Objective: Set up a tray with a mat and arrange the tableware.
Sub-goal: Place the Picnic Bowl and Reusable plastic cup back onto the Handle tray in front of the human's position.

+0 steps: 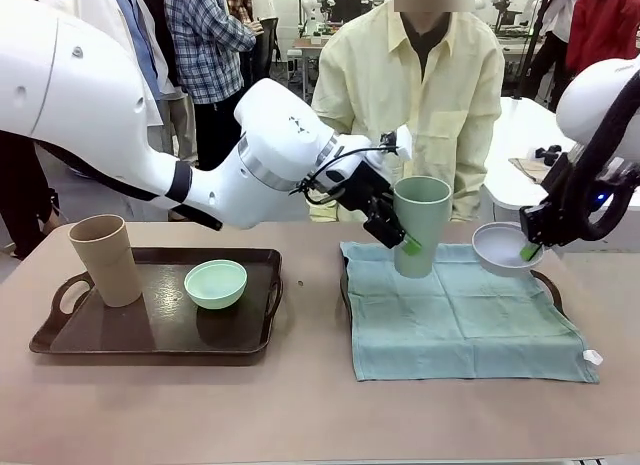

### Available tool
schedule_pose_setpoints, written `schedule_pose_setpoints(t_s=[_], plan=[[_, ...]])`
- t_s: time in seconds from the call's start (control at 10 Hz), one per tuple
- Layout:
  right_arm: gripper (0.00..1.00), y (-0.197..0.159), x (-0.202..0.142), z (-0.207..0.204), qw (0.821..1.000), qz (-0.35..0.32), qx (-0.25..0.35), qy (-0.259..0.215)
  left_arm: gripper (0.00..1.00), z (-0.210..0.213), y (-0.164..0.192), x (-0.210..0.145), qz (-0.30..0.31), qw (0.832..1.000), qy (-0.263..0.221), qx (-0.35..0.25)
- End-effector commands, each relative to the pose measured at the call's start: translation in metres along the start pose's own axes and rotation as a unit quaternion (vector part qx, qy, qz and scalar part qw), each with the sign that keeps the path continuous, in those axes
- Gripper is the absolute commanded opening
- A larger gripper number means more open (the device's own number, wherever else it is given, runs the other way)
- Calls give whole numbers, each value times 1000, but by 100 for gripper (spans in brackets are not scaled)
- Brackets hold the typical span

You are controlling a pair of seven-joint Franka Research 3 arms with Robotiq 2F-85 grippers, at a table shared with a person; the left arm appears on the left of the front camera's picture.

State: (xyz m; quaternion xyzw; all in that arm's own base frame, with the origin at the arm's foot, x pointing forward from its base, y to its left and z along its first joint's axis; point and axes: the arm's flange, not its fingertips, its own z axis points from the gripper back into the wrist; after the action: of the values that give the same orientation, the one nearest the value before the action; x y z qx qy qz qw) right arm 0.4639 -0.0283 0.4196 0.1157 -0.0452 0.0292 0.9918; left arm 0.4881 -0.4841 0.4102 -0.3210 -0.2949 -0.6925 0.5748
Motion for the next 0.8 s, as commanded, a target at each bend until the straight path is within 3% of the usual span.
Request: schedule_pose_setpoints(t_s=[0.0,0.2,0.7], plan=[[5,3,10,-12,1000,-18,21,-3,84,0,-4,-20,0,1000,-24,3],[5,5,9,-7,999,-36,18,15,84,0,-2,-19,2,1000,-2,14],[5,-6,10,-29,999,-22,25,20,84,-16,9,-32,15,1000,-13,-11]])
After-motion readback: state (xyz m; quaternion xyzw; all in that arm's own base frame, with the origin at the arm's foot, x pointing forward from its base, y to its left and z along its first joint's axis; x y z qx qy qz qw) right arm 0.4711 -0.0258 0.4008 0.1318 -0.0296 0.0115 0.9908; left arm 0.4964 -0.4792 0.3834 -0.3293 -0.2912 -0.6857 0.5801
